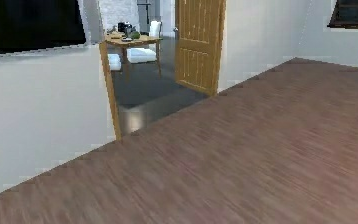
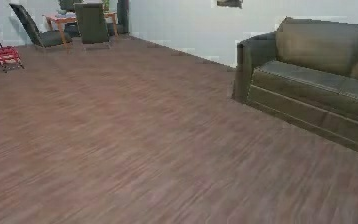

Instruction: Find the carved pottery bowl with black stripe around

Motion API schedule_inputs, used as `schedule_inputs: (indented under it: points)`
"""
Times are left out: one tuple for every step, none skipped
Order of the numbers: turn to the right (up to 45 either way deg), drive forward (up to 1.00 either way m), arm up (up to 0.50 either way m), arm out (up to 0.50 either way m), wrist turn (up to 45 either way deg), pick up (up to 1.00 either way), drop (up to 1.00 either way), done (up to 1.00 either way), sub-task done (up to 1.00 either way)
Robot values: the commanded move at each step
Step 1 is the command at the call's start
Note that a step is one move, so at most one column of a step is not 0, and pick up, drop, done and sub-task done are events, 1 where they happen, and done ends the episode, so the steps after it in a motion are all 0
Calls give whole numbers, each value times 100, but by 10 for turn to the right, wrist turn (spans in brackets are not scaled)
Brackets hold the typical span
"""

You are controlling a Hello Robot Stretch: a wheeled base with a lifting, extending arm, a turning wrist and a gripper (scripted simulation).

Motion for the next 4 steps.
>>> schedule_inputs:
  points:
    - [-30, 0, 0, 0, 0, 0, 0, 0, 0]
    - [0, 100, 0, 0, 0, 0, 0, 0, 0]
    - [-30, 0, 0, 0, 0, 0, 0, 0, 0]
    - [0, 70, 0, 0, 0, 0, 0, 0, 0]
